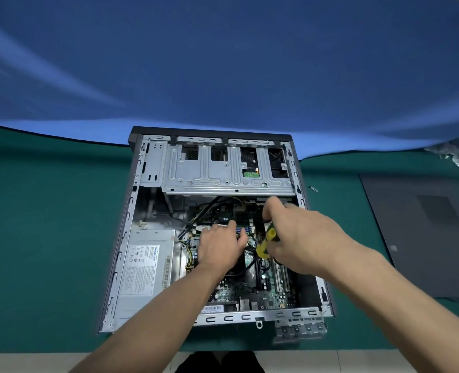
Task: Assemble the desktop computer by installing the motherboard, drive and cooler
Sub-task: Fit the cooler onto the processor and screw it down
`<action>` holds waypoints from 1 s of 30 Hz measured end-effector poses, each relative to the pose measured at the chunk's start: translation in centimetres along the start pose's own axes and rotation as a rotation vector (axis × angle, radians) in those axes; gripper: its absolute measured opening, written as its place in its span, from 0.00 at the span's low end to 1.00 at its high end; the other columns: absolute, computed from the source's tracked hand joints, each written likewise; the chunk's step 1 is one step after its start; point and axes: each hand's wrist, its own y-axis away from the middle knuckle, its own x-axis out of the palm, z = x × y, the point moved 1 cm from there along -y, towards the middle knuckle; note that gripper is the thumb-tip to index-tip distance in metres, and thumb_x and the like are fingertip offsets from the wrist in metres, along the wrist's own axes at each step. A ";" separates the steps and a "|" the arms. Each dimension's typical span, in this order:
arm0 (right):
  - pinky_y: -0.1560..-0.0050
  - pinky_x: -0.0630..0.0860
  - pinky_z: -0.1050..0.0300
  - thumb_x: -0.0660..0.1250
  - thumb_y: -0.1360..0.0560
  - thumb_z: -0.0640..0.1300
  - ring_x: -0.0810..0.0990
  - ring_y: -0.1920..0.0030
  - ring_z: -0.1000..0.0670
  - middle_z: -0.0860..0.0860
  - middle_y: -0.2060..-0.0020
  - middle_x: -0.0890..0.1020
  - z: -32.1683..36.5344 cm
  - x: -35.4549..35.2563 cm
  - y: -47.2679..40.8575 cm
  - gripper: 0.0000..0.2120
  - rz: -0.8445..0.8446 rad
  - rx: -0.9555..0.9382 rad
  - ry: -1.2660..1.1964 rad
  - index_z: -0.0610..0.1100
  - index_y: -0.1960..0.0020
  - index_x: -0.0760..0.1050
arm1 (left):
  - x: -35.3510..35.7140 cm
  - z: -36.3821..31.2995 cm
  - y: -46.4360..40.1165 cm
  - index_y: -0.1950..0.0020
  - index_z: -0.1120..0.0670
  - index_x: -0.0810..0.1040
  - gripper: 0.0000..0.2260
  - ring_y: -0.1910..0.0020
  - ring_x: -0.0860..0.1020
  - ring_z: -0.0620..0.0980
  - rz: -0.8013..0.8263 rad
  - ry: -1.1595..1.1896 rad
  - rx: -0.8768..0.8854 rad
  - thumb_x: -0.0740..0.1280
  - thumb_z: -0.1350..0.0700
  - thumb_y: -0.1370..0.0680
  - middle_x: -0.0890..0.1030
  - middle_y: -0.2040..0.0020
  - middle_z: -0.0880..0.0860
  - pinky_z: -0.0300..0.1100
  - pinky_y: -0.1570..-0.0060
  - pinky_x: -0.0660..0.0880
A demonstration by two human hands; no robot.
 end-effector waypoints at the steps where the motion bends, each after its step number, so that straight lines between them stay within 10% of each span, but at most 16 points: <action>1: 0.59 0.65 0.55 0.60 0.22 0.53 0.77 0.47 0.41 0.46 0.45 0.76 0.1 0.1 0.0 0.13 -0.035 -0.003 0.020 0.45 0.43 0.65 | 0.0 0.0 0.0 0.48 0.55 0.75 0.21 0.59 0.77 0.52 0.000 0.001 0.000 0.49 0.43 0.21 0.80 0.63 0.54 0.45 0.61 0.63; 25: 0.60 0.65 0.54 0.61 0.23 0.55 0.76 0.52 0.43 0.49 0.44 0.76 -0.5 0.2 0.1 0.19 -0.037 0.056 -0.047 0.50 0.36 0.60 | 0.2 0.0 0.0 0.47 0.55 0.74 0.21 0.59 0.77 0.52 0.001 0.003 0.009 0.48 0.44 0.20 0.80 0.63 0.53 0.46 0.61 0.63; 30: 0.62 0.63 0.55 0.58 0.22 0.57 0.78 0.50 0.43 0.48 0.49 0.80 0.1 0.6 0.2 0.14 -0.193 0.058 0.026 0.46 0.50 0.66 | 0.3 0.0 0.0 0.47 0.55 0.74 0.21 0.58 0.77 0.53 0.009 0.003 0.004 0.48 0.43 0.20 0.81 0.62 0.54 0.46 0.60 0.64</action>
